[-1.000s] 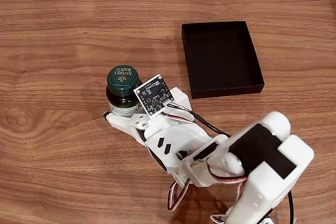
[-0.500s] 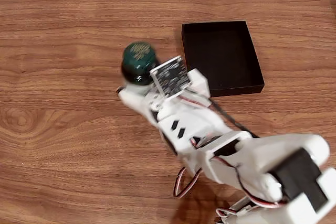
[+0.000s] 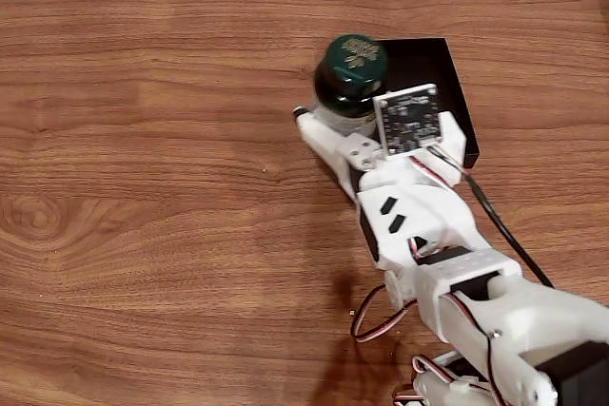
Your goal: Pick up the pill bottle and place it in the black box.
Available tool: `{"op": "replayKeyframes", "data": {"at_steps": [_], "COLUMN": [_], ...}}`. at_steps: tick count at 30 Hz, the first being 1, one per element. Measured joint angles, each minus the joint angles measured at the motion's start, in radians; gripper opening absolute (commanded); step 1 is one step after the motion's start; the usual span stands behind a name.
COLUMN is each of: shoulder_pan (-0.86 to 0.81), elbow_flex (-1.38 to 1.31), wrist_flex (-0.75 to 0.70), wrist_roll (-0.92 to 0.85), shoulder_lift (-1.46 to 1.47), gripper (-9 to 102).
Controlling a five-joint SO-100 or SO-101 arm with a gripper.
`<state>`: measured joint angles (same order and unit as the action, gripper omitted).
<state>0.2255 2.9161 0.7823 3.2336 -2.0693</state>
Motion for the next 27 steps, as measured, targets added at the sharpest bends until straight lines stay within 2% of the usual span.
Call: {"op": "replayKeyframes", "data": {"at_steps": [17, 24, 27], "shoulder_pan": [-0.130, -0.190, -0.212], "elbow_flex": [0.009, -0.060, -0.089], "wrist_flex": [0.000, 0.000, 0.044], "wrist_roll": [-0.061, -0.094, -0.098], "shoulder_lift": [-0.083, 0.029, 0.115], "gripper": [7, 7, 7]}}
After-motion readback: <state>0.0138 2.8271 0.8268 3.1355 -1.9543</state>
